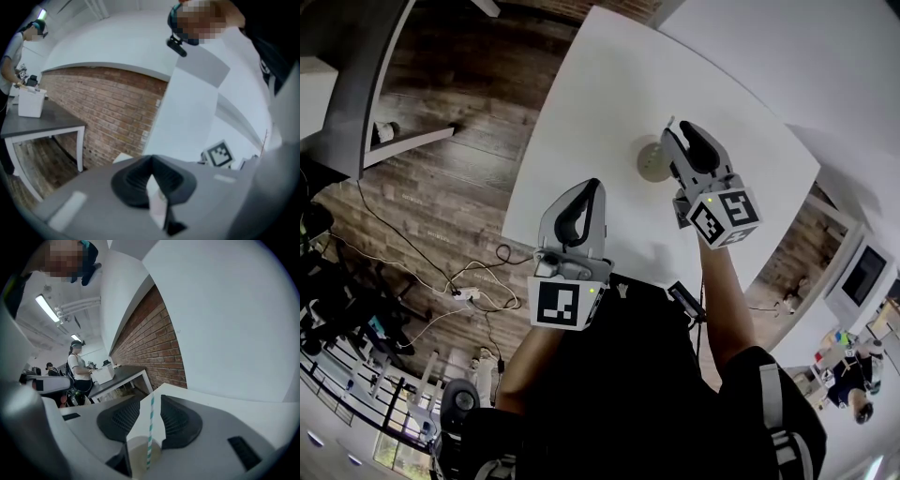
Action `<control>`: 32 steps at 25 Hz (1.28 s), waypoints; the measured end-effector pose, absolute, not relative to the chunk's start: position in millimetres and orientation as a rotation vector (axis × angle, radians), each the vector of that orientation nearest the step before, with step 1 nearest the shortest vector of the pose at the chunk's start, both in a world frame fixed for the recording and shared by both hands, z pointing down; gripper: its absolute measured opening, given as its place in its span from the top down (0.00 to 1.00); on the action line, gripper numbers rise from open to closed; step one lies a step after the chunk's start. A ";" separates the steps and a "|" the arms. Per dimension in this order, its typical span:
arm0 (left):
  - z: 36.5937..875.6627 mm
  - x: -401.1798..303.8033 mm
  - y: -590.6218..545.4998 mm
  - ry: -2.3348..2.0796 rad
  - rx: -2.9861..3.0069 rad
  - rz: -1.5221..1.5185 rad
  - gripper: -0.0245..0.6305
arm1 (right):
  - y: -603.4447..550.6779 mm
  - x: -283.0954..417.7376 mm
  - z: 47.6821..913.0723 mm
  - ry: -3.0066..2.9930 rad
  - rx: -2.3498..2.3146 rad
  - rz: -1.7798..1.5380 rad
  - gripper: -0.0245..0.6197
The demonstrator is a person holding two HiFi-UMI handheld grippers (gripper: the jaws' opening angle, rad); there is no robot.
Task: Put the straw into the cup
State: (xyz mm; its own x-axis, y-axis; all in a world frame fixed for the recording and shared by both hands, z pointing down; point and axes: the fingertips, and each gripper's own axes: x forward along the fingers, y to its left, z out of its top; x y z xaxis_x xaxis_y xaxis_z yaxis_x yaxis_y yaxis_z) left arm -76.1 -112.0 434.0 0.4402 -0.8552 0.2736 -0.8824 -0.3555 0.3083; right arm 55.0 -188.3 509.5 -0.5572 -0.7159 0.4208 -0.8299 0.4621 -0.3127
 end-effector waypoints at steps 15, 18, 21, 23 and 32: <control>380.8 -66.6 -70.9 -1.451 2.417 0.047 0.96 | -122.6 81.8 417.1 -2.550 1.531 0.674 0.93; 368.4 -63.1 -56.3 -1.435 2.446 0.042 0.96 | -102.1 90.4 397.9 -2.552 1.590 0.676 0.94; 355.3 -58.0 -43.3 -1.417 2.484 0.032 0.96 | -81.9 98.9 380.5 -2.556 1.644 0.677 0.95; 347.2 -55.5 -36.2 -1.405 2.512 0.026 0.96 | -69.7 102.1 370.6 -2.560 1.670 0.660 0.95; 320.2 -41.7 -19.5 -1.350 2.614 0.003 0.96 | -17.7 117.9 351.1 -2.533 1.780 0.652 0.95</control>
